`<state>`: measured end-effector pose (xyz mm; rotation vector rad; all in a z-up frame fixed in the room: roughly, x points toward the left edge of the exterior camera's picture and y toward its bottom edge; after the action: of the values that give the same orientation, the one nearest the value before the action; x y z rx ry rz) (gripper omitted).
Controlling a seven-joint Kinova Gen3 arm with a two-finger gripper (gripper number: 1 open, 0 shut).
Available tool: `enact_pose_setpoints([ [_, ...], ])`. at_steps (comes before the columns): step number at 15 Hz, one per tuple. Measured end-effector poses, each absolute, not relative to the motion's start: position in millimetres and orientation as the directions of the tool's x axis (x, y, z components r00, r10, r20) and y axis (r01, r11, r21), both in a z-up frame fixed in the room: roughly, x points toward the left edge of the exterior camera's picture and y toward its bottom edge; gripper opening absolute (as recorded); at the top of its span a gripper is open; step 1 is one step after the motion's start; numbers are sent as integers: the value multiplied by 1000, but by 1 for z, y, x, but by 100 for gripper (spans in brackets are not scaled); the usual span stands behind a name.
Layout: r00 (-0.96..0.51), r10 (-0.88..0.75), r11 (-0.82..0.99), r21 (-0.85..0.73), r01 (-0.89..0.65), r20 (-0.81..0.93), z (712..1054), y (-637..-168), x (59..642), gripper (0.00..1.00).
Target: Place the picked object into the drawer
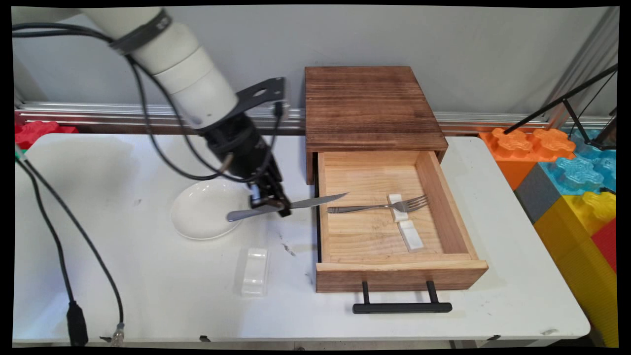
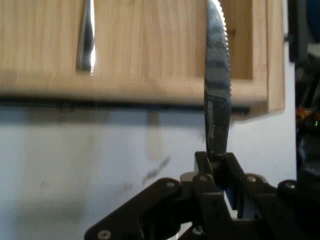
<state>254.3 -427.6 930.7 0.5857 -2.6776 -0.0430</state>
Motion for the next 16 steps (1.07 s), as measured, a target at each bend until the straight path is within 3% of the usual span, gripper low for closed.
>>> enact_pose_setpoints([
  [8,-786,-432,898,132,-419,443,937,-451,185,0],
  [16,-748,-411,903,119,-413,522,923,-472,138,0],
])
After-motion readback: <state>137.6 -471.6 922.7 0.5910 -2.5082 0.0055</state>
